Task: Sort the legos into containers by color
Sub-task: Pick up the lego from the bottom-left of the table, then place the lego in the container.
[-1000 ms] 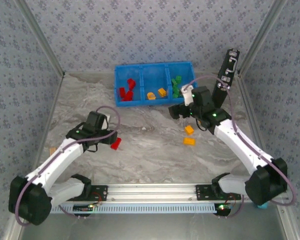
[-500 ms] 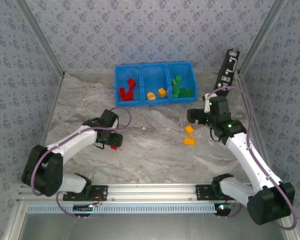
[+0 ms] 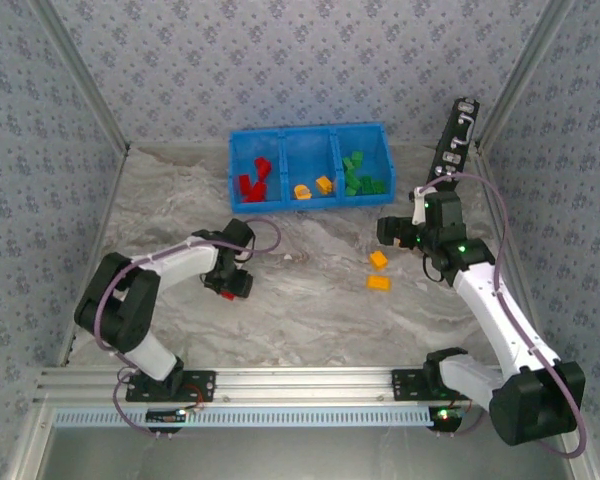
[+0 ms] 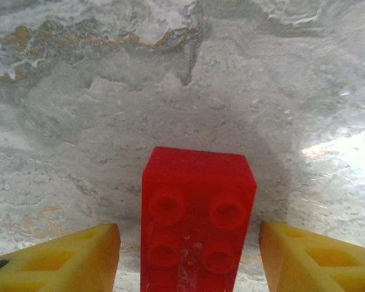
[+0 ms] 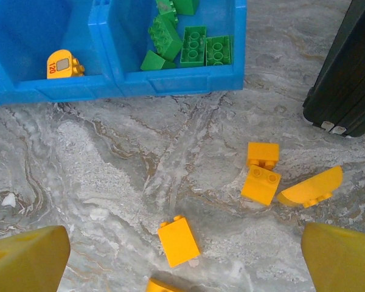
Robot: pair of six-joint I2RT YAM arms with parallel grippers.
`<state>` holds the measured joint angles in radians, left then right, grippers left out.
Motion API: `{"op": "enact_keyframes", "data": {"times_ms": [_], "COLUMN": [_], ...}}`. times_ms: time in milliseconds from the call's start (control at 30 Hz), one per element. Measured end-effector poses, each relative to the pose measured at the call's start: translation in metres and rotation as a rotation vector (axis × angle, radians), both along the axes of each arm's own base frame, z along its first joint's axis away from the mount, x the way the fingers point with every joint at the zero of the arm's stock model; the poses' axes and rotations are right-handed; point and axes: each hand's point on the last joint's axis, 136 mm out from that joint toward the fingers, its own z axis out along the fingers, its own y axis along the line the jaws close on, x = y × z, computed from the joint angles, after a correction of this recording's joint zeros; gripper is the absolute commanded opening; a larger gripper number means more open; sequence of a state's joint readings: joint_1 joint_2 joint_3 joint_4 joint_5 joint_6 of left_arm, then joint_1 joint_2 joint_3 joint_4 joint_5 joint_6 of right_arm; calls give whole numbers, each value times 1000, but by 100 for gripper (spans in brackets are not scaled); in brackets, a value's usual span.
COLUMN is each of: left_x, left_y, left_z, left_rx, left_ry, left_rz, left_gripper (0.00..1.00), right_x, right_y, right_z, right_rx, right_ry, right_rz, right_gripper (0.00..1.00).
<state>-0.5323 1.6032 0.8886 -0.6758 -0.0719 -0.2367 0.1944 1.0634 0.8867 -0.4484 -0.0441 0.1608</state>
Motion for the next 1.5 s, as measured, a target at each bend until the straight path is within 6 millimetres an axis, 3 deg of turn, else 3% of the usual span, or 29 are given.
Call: {"op": "enact_keyframes", "data": {"times_ms": [133,233,533,633,833,933,1033,1167,1333,1500], "left_x": [0,-1,6,32,118,152,189,231,260,281], "left_y": [-5,-8,-12,-25,-57,-58,-50,-40,-48,-55], "left_z": [-1,-2,9,39,142,167,160,118,78,94], "left_rx": [-17,-28,-48,-81,-201,-220,-214,-171,-139,-158], "left_ry": [18,36,42,-23,-307,-393,-420,-383,-344,-395], "left_rz": [0,-4,9,9,3,19,59,102,100,102], "left_gripper": [40,36,30,30,29,28,27,27,29,45], "right_x": [2,2,-9,-11,-9,-5,-4,-1,8,12], "right_y": [-5,-9,0,4,15,20,23,25,27,30], "right_z": [-5,-18,-96,-115,-132,-137,-144,-147,-147,-149], "right_rx": [-3,5,-3,-36,-78,-87,-106,-140,-187,-224], "right_ry": [17,95,416,477,525,537,552,553,540,535], "right_rz": [-14,-33,-15,1,50,66,75,88,95,104], "right_gripper": [99,99,99,99,91,89,89,88,85,79]}}
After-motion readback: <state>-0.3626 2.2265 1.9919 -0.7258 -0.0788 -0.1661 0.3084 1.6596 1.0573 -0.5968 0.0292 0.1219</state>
